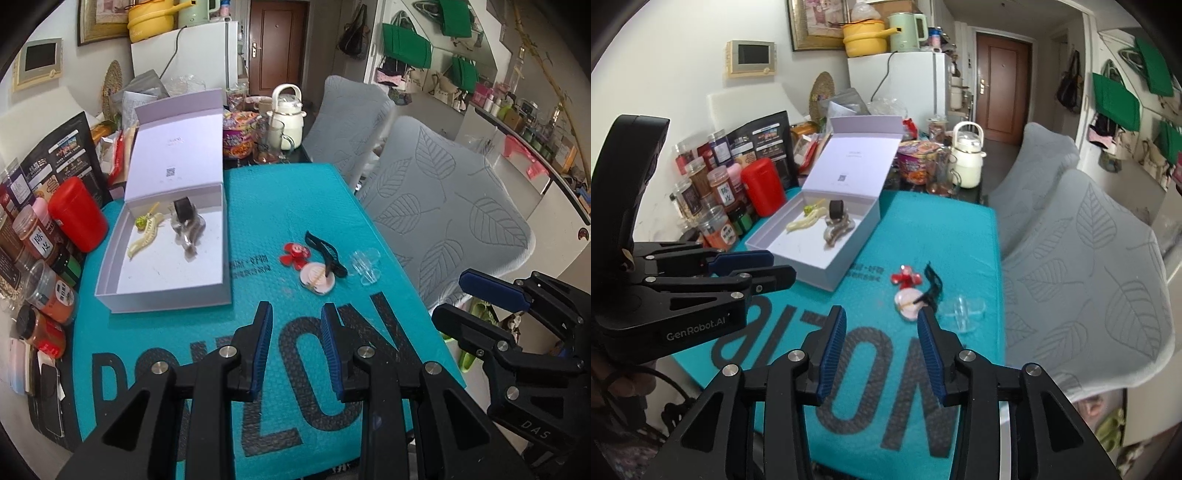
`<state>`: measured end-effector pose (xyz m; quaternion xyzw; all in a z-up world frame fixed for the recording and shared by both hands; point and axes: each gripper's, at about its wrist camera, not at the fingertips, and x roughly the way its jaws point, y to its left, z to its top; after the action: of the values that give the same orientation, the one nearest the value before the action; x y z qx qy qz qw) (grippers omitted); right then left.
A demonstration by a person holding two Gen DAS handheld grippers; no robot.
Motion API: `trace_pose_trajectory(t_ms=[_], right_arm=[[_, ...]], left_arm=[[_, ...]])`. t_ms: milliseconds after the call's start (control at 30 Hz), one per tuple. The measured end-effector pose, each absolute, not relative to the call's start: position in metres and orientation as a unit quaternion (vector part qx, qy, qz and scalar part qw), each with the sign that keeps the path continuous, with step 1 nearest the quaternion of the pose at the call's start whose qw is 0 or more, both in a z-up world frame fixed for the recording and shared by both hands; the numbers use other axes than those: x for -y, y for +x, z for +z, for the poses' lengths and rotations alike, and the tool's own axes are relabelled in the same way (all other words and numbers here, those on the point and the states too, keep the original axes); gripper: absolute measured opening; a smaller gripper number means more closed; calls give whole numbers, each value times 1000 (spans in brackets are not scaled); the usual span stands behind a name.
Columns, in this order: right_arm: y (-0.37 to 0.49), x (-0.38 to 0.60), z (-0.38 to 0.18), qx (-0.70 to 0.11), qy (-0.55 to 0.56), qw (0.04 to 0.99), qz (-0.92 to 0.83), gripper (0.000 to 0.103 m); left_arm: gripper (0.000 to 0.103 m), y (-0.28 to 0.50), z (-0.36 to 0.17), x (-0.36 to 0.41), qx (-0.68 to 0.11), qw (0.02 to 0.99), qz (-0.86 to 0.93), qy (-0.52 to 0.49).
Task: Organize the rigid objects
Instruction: 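Withdraw both open tools from the box toward the remaining clips on the table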
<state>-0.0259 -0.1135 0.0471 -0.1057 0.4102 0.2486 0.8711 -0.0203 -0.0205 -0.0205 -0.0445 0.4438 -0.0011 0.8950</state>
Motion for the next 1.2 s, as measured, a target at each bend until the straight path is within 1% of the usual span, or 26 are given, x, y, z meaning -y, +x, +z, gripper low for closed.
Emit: trace_pose_trajectory(t_ms=[200,233,267,333,367,500,800,867,1033,1200], right_arm=[[-26,138,37,-432,-91,870,222,43],[-25,140,36,-435,-88,869,219,43],[-23,144,33,-440,-84,868,214,44],[-22,150,29,-445,-82,868,206,44],[-20,153,28,-448,-80,867,202,44],[-10,163,22,-458,-69,867,183,44],[17,175,9,-473,-42,868,147,51],[23,175,6,-475,-40,868,142,54],[39,174,-3,-476,-35,869,128,66],[57,172,-16,-484,-23,867,114,69]], left_arm=[[27,-11,-36,37,-470,882,-10,-35],[34,-9,-38,38,-472,881,-12,-35],[44,-6,-40,38,-474,880,-13,-34],[92,2,-45,40,-478,877,-16,-35],[97,4,-45,41,-476,878,-17,-35],[97,19,-49,46,-481,876,-26,-26],[97,58,-55,45,-490,870,-52,-11],[97,68,-56,44,-492,869,-54,-6],[97,90,-59,39,-489,870,-59,11],[97,110,-66,36,-485,871,-65,36]])
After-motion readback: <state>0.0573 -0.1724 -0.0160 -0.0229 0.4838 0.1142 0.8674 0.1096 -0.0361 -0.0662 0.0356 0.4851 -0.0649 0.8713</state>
